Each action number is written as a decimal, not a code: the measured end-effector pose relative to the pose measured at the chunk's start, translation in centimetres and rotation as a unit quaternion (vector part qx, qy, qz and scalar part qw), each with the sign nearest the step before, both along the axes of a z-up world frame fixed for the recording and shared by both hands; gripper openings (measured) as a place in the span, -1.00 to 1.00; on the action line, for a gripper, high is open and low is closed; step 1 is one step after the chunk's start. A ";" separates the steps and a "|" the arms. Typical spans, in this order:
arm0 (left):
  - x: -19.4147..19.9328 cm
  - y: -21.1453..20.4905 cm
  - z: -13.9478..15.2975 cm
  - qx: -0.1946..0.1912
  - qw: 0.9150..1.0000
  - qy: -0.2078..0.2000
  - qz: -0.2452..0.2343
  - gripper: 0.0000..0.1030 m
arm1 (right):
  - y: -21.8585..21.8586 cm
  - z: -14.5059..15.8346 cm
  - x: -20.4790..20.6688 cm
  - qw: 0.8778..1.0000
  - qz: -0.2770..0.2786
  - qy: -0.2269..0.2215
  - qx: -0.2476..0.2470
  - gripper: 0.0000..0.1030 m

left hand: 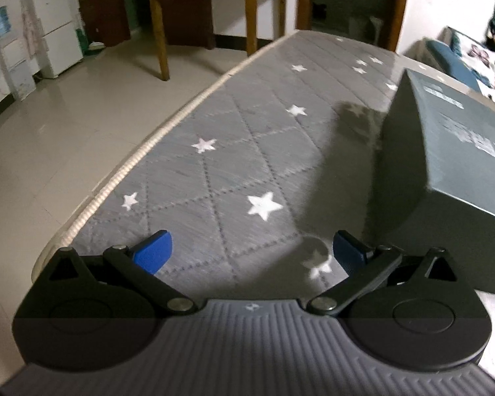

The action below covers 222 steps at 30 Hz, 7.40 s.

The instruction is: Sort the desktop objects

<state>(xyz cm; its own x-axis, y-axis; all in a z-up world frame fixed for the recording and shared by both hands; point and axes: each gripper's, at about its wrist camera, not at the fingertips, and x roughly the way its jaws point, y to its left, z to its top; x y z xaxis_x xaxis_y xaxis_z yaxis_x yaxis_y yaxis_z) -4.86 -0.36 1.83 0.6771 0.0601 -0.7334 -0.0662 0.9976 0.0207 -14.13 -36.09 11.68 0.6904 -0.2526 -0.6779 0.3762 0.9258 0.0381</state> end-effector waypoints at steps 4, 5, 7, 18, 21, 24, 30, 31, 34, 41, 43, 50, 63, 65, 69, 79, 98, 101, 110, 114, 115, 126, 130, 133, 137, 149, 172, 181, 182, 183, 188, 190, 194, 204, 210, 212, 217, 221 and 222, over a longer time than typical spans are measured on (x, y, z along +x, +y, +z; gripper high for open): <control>0.4 0.8 -0.4 -0.001 1.000 -0.010 0.012 1.00 | -2.8 -0.1 -0.1 1.000 -0.023 -0.003 -0.016 1.00; 0.5 0.9 -0.5 -0.002 1.000 -0.012 0.014 1.00 | -3.3 -0.1 0.0 1.000 -0.025 -0.002 -0.018 1.00; 0.8 1.2 -0.7 -0.003 1.000 -0.013 0.019 1.00 | -4.4 -0.2 0.0 0.999 -0.028 -0.001 -0.023 1.00; 1.3 1.2 -1.1 0.002 0.999 -0.037 0.030 1.00 | -9.6 -0.9 0.7 0.998 -0.039 0.007 -0.041 1.00; 1.4 1.0 -1.3 0.003 0.999 -0.043 0.030 1.00 | -11.1 -1.0 0.8 0.999 -0.044 0.003 -0.033 1.00; 1.5 0.8 -1.5 0.007 0.998 -0.050 0.029 1.00 | -12.3 -1.2 1.1 0.998 -0.044 0.003 -0.033 1.00; 1.7 0.5 -1.9 0.009 0.997 -0.064 0.030 1.00 | -14.3 -2.3 1.6 0.998 -0.048 0.012 -0.035 1.00; 1.7 0.5 -2.0 0.010 0.997 -0.066 0.030 1.00 | -14.6 -2.4 1.7 0.998 -0.049 0.011 -0.035 1.00; 1.7 0.3 -2.3 0.012 0.997 -0.074 0.031 1.00 | -15.5 -2.7 1.8 0.998 -0.052 0.012 -0.034 1.00; 2.2 0.3 -2.5 0.012 0.996 -0.078 0.032 1.00 | -17.5 -3.1 1.7 0.998 -0.064 0.004 -0.020 1.00; 2.3 0.3 -2.5 0.012 0.996 -0.078 0.031 1.00 | -18.0 -3.3 1.9 0.998 -0.066 0.007 -0.020 1.00; 2.9 0.3 -2.6 0.012 0.996 -0.080 0.030 1.00 | -19.3 -3.6 2.0 0.998 -0.063 0.000 -0.010 1.00; 3.6 0.4 -2.5 0.011 0.996 -0.079 0.030 1.00 | -19.6 -3.7 2.1 0.999 -0.052 -0.008 -0.015 1.00; 3.7 0.4 -2.5 0.011 0.996 -0.079 0.030 1.00 | -19.6 -3.8 2.1 0.998 -0.052 -0.008 -0.016 1.00; 4.0 0.2 -2.8 0.011 0.996 -0.081 0.027 1.00 | -19.6 -3.8 2.1 0.998 -0.052 -0.008 -0.017 1.00; 3.9 0.2 -2.7 0.010 0.996 -0.080 0.028 1.00 | -19.6 -3.7 2.1 0.998 -0.052 -0.008 -0.016 1.00; 3.8 0.4 -2.6 0.008 0.996 -0.081 0.033 1.00 | -19.6 -3.7 2.1 0.998 -0.052 -0.008 -0.016 1.00; 3.8 0.5 -2.5 0.008 0.996 -0.081 0.033 1.00 | -19.6 -3.7 2.1 0.998 -0.052 -0.008 -0.016 1.00; 3.7 0.7 -2.5 0.008 0.996 -0.081 0.044 1.00 | -19.6 -3.7 2.1 0.998 -0.052 -0.008 -0.015 1.00; 3.7 0.7 -2.5 0.010 0.995 -0.081 0.050 1.00 | -19.6 -3.7 2.1 0.998 -0.052 -0.008 -0.016 1.00; 3.7 0.7 -2.5 0.010 0.995 -0.081 0.053 1.00 | -19.6 -3.7 2.1 0.998 -0.052 -0.008 -0.016 1.00; 3.7 0.7 -2.5 0.015 0.993 -0.079 0.090 1.00 | -19.6 -3.7 2.1 0.998 -0.052 -0.008 -0.016 1.00; 3.7 0.7 -2.4 0.014 0.993 -0.080 0.091 1.00 | -19.6 -3.7 2.1 0.998 -0.052 -0.008 -0.016 1.00; 3.7 0.7 -2.3 0.013 0.994 -0.080 0.074 1.00 | -19.6 -3.7 2.1 0.998 -0.052 -0.008 -0.016 1.00; 3.7 0.2 -2.3 0.012 0.996 -0.080 0.021 1.00 | -19.6 -3.7 2.1 0.998 -0.052 -0.008 -0.016 1.00; 4.5 0.9 -2.3 0.008 0.994 -0.078 -0.077 1.00 | -19.6 -3.7 2.1 0.998 -0.052 -0.009 -0.015 1.00; 5.1 0.6 -2.6 0.014 0.977 -0.081 -0.196 1.00 | -19.6 -3.7 2.1 0.998 -0.052 -0.009 -0.016 1.00; 4.4 1.3 -2.6 0.001 0.992 -0.076 -0.103 1.00 | -19.6 -3.7 2.1 0.998 -0.052 -0.009 -0.016 1.00; 4.2 1.3 -2.6 0.001 0.993 -0.075 -0.085 1.00 | -19.6 -3.7 2.1 0.998 -0.052 -0.009 -0.016 1.00; 4.0 1.3 -2.6 0.002 0.995 -0.075 -0.070 1.00 | -19.6 -3.7 2.1 0.998 -0.052 -0.009 -0.016 1.00; 3.1 1.1 -2.4 0.004 0.997 -0.071 0.001 1.00 | -19.6 -3.7 2.1 0.998 -0.052 -0.008 -0.015 1.00; 2.9 1.0 -2.3 0.004 0.997 -0.073 0.031 1.00 | -19.6 -3.7 2.1 0.998 -0.052 -0.008 -0.015 1.00; 3.2 0.9 -2.0 -0.001 0.994 -0.066 0.085 1.00 | -19.6 -3.7 2.1 0.998 -0.052 -0.008 -0.015 1.00; 3.2 -0.5 -1.8 0.011 0.979 -0.070 0.190 1.00 | -19.6 -3.7 2.1 0.998 -0.052 -0.008 -0.015 1.00; 3.3 -1.0 -1.8 0.013 0.971 -0.073 0.229 1.00 | -19.6 -3.7 2.1 0.998 -0.052 -0.008 -0.015 1.00; 3.3 -1.1 -1.8 0.014 0.969 -0.073 0.237 1.00 | -19.6 -3.7 2.1 0.998 -0.052 -0.008 -0.015 1.00; 3.5 -1.3 -1.8 0.016 0.964 -0.074 0.254 1.00 | -19.6 -3.7 2.1 0.998 -0.052 -0.008 -0.015 1.00; 3.5 -1.5 -1.8 0.018 0.962 -0.075 0.261 1.00 | -19.6 -3.7 2.1 0.998 -0.052 -0.008 -0.015 1.00; 3.4 -1.6 -1.7 0.019 0.962 -0.075 0.261 1.00 | -19.6 -3.7 2.1 0.998 -0.052 -0.008 -0.015 1.00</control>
